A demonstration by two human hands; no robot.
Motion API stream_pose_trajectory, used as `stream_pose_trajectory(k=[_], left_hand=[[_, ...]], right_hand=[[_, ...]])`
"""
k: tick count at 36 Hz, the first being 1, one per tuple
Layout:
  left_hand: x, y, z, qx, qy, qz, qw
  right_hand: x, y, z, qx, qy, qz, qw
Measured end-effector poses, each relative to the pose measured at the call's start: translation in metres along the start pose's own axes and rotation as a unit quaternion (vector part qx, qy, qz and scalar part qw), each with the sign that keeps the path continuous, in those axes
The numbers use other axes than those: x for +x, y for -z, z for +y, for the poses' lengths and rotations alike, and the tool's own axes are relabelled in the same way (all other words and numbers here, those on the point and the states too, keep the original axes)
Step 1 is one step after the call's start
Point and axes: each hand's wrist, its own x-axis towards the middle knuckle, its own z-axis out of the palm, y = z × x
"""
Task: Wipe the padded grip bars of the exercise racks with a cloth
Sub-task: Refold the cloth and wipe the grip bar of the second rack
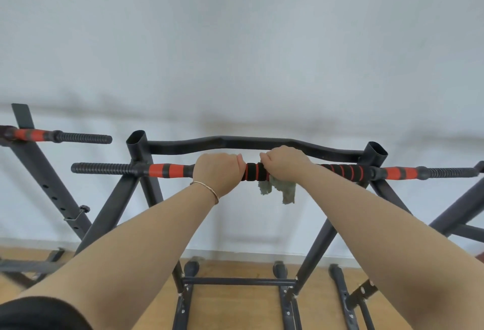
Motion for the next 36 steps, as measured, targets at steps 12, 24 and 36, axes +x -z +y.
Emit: stream_pose_trajectory(k=[12,24,36], left_hand=[[-0.011,-0.003,0.001,0.033,-0.032,0.027,0.999],[-0.014,0.013,0.003,0.042,-0.014,0.002,0.999],[-0.008,0.023,0.028,-0.165,0.068,0.075,0.981]], right_hand=[[0.002,0.020,0.011,0.295,-0.108,-0.044,0.948],[-0.043,0.057,0.038,0.379,-0.116,-0.023,0.918],[-0.073,0.067,0.056,0.554,-0.054,0.015,0.830]])
